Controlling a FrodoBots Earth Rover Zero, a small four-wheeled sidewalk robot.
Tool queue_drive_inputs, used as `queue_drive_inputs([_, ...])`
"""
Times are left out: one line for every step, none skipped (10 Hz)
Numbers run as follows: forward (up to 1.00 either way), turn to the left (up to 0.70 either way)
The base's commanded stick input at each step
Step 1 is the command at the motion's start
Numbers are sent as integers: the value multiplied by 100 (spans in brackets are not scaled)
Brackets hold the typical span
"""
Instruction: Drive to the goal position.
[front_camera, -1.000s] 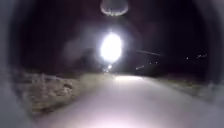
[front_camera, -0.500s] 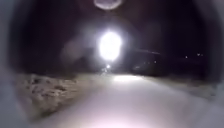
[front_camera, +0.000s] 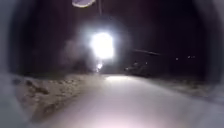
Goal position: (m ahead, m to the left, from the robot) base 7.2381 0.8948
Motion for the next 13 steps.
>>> queue_drive_inputs([100,0])
queue_drive_inputs([100,0])
queue_drive_inputs([100,0])
queue_drive_inputs([100,0])
queue_drive_inputs([100,0])
queue_drive_inputs([100,0])
queue_drive_inputs([100,0])
queue_drive_inputs([100,0])
queue_drive_inputs([100,0])
queue_drive_inputs([100,0])
queue_drive_inputs([100,0])
queue_drive_inputs([100,0])
queue_drive_inputs([100,0])
